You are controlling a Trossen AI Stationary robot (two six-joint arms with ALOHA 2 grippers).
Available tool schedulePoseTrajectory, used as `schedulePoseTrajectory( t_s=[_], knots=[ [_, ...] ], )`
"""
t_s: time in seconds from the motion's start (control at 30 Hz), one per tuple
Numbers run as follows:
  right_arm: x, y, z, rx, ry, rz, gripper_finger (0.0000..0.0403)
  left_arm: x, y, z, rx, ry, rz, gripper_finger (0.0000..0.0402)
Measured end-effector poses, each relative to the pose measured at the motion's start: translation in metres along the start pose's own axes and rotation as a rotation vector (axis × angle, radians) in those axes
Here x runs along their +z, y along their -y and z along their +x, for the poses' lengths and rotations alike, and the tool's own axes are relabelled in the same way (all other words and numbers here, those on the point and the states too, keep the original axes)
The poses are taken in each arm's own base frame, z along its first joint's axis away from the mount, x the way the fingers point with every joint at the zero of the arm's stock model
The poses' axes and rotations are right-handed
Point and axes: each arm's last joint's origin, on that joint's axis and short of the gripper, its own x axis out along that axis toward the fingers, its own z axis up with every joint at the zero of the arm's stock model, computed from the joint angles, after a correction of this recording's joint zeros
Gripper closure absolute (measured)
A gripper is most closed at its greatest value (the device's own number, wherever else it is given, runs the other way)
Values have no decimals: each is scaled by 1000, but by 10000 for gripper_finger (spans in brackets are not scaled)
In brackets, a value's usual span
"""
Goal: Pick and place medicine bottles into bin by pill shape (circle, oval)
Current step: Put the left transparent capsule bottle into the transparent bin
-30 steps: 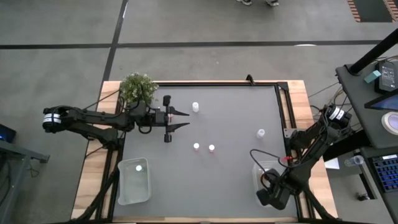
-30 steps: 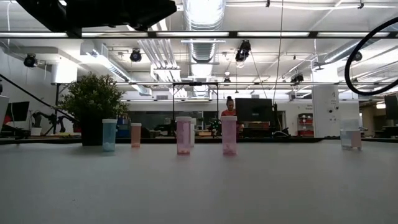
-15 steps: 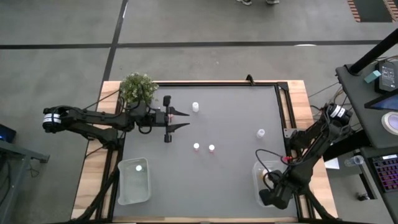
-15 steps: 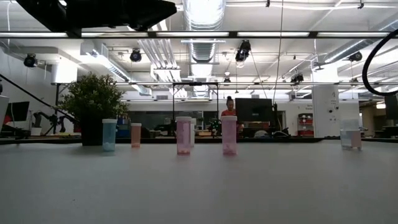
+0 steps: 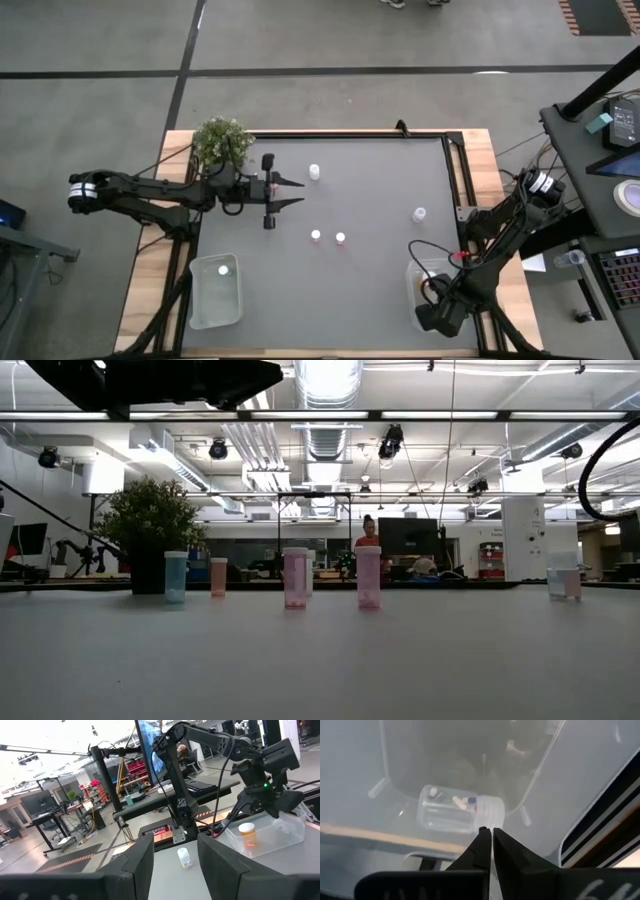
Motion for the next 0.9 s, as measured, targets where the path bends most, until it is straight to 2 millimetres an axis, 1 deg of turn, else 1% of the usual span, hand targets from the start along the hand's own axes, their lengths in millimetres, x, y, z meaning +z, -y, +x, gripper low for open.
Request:
schedulePoseTrajectory(
  t_s=[0.37,0.53,0.77,0.9],
  knots=[
    [6,1,11,24,-19,-63,394,1,0,-1,1,2,-1,268],
    [10,5,12,13,39,-57,394,1,0,-1,1,3,-1,268],
    [11,7,6,27,47,-59,394,1,0,-1,1,3,-1,268],
    [9,8,0,53,27,-82,394,2,0,-1,2,4,-1,268]
  ],
)
